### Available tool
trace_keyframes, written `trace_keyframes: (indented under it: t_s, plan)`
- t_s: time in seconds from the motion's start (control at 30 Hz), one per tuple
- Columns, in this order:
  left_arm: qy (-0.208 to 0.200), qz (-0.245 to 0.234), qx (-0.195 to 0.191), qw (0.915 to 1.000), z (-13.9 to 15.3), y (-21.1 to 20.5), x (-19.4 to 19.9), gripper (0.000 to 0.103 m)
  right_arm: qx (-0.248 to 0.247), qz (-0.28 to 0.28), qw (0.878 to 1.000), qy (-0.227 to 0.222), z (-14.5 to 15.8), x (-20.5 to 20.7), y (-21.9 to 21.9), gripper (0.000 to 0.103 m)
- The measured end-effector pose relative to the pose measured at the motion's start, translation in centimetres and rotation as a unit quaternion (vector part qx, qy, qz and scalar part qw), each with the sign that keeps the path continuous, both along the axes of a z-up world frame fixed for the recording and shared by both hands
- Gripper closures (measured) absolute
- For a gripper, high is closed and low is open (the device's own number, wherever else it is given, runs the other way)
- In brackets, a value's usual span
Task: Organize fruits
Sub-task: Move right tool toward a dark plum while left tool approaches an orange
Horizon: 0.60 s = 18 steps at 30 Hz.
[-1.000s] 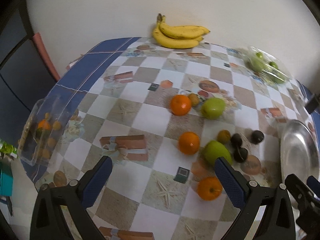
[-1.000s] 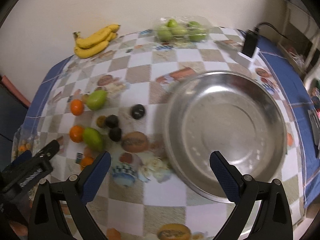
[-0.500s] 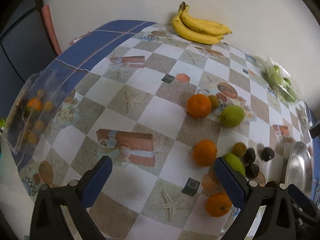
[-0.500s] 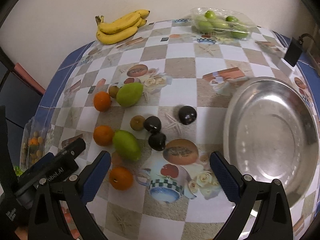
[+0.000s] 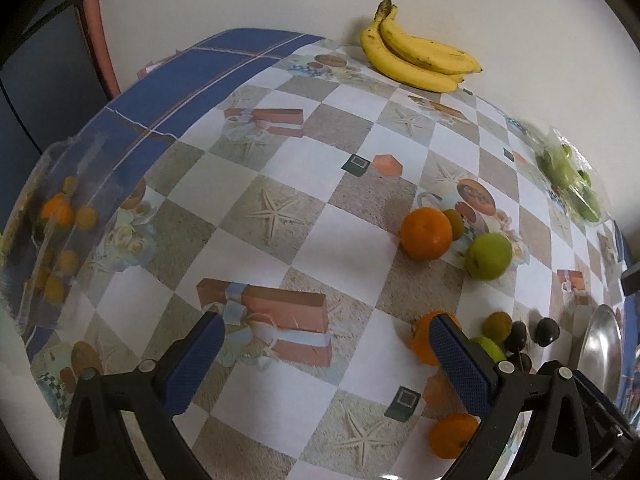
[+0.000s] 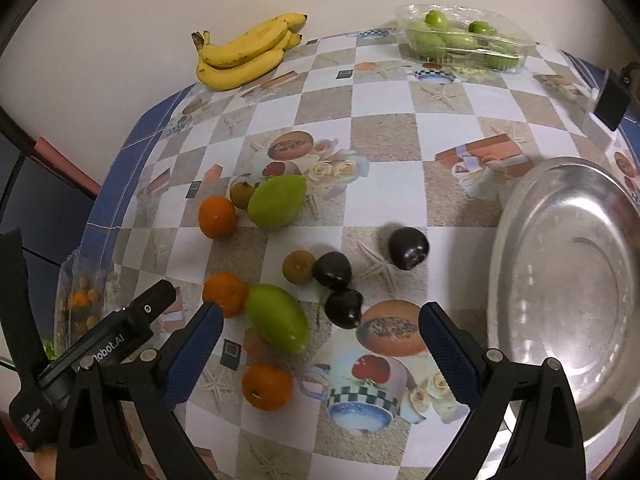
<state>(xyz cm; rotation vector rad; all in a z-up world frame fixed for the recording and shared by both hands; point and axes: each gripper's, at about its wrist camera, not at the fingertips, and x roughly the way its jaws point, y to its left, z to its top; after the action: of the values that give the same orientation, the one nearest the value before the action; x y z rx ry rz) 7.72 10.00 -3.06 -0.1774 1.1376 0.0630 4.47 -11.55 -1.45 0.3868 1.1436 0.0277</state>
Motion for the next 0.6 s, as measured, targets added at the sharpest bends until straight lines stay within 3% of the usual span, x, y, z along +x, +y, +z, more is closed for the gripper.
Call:
trace_keyframes:
  t_s: [0.13, 0.23, 0.33, 0.47, 0.6]
  plan:
    - [0.016, 0.000, -0.019, 0.9997, -0.7, 0.2, 0.6, 0.002, -0.003, 0.010, 1.000, 0.006, -0.4, 0.6, 0.7, 0.022]
    - [0.025, -0.002, -0.034, 0.9991, -0.9, 0.2, 0.9, 0.010, -0.002, 0.009, 1.000, 0.013, -0.8, 0.9, 0.8, 0.026]
    - [0.032, -0.005, -0.051, 0.9982, -1.1, 0.0, 1.1, 0.014, -0.004, 0.001, 1.000, 0.018, -1.1, 1.1, 0.3, 0.040]
    - [0.037, -0.023, -0.077, 0.9961, -1.1, -1.3, 1.3, 0.020, -0.003, -0.001, 1.000, 0.028, -1.5, 1.2, -0.1, 0.050]
    - [0.038, -0.044, -0.079, 0.9952, -1.1, -2.8, 1.6, 0.026, -0.005, -0.002, 0.999, 0.036, -1.9, 1.4, -0.4, 0.054]
